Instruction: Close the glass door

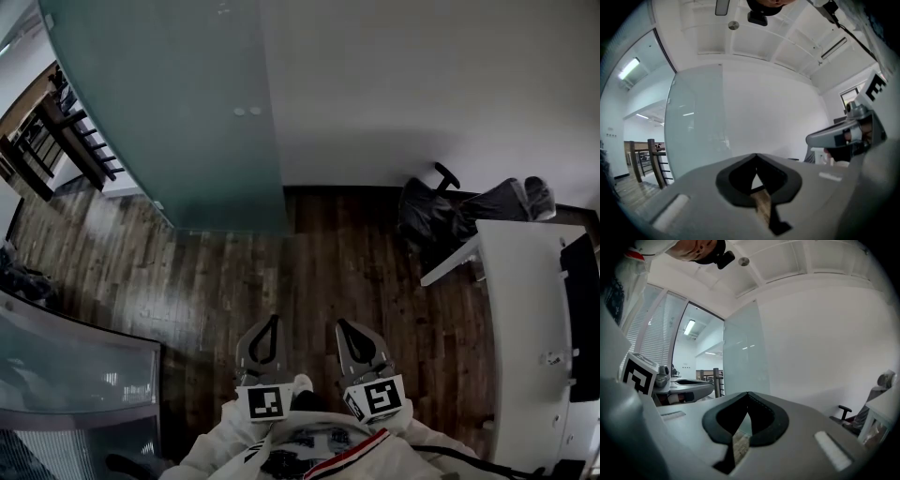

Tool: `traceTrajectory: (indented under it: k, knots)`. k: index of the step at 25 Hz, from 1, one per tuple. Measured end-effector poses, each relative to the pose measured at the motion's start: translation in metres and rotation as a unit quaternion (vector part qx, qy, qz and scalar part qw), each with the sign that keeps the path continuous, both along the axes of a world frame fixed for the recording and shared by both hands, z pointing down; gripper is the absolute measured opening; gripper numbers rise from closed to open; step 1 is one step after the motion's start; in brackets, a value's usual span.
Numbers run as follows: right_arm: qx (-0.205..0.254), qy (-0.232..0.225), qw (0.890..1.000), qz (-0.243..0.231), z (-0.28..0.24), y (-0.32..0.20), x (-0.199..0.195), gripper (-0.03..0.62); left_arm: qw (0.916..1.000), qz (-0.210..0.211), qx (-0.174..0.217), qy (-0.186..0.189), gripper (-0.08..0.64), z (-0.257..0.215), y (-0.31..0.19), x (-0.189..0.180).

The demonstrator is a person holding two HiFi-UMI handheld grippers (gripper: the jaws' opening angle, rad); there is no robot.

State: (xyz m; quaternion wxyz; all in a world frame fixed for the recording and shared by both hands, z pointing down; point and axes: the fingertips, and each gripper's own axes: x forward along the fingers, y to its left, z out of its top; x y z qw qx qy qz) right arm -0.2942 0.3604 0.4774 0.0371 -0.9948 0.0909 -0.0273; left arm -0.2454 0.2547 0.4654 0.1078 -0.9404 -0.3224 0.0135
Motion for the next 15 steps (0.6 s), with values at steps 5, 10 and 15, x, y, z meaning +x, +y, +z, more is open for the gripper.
traceTrajectory:
  k: [5, 10, 15]
  knots:
    - [-0.006, -0.013, 1.000, -0.004, 0.009, -0.010, 0.039, 0.005, 0.9999, -0.012, -0.001, -0.009, 0.003, 0.011, -0.019, 0.046]
    - [-0.003, -0.028, 1.000, -0.012, 0.018, -0.009, 0.069, 0.005, 0.9995, -0.031, -0.003, -0.009, 0.003, 0.012, -0.029, 0.078]
    - [0.004, -0.022, 0.999, -0.042, 0.018, -0.010, 0.120, 0.005, 0.9987, -0.050, 0.007, -0.004, 0.003, 0.013, -0.026, 0.111]
